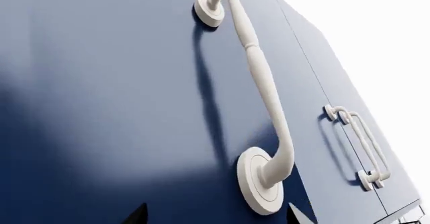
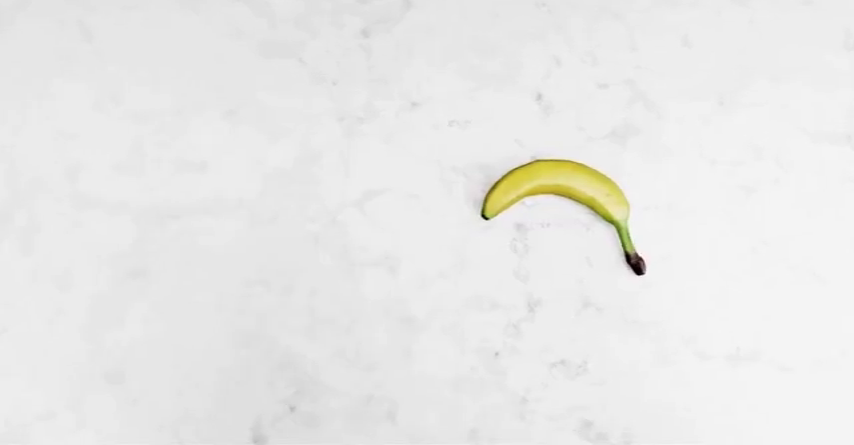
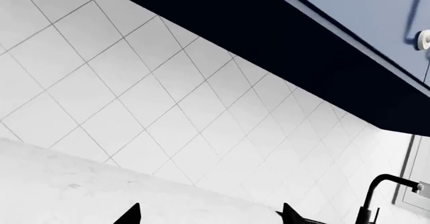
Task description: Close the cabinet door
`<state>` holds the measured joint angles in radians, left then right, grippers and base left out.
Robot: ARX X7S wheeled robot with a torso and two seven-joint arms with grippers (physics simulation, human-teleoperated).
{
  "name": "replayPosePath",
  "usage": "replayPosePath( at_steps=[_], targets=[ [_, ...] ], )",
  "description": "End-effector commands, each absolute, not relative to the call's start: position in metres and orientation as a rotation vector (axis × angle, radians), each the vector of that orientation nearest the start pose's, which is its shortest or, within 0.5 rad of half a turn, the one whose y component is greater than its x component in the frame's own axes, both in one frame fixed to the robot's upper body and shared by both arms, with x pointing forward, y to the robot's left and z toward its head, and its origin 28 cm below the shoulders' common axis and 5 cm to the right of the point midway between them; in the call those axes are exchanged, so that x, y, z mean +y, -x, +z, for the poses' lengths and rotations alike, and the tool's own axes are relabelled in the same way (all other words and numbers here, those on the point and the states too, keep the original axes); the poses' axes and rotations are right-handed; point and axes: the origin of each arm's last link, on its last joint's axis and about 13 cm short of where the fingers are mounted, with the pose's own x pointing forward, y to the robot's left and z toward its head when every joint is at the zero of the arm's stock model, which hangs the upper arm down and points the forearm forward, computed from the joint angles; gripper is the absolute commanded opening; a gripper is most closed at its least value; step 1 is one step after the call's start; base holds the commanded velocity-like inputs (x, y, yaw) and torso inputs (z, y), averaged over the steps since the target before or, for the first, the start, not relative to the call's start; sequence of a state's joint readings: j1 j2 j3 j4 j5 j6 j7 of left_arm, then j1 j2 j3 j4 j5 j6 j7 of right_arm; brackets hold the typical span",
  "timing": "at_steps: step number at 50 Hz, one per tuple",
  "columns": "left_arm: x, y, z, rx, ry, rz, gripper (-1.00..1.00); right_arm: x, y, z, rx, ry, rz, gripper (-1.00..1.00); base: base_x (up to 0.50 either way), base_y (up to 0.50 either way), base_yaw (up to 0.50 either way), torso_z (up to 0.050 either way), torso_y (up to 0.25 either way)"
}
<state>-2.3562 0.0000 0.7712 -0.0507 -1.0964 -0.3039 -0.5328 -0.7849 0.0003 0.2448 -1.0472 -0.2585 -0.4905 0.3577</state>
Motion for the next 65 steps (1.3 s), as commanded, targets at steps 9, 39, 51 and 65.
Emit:
replayPosePath(
  at_steps=[9, 39, 51, 65],
  targets=[
    [0.065, -0.136, 0.588, -1.324, -0.086, -0.507, 1.0, -0.114, -0.044, 0.169, -0.789, 0.363, -0.38, 1.0, 0.0, 0.0, 0.0, 0.05, -0.046],
    [0.049, -0.12, 0.563, -1.349, -0.221, -0.633, 1.0, -0.114, -0.044, 0.168, -0.786, 0.368, -0.379, 1.0, 0.0, 0.0, 0.0, 0.05, -0.046],
    [0.047, -0.115, 0.559, -1.378, -0.251, -0.652, 1.0, -0.113, -0.044, 0.168, -0.777, 0.366, -0.376, 1.0, 0.0, 0.0, 0.0, 0.05, -0.048],
    [0.047, -0.116, 0.559, -1.372, -0.247, -0.65, 1.0, -0.107, -0.047, 0.155, -0.75, 0.29, -0.239, 1.0, 0.0, 0.0, 0.0, 0.05, -0.044]
  ],
)
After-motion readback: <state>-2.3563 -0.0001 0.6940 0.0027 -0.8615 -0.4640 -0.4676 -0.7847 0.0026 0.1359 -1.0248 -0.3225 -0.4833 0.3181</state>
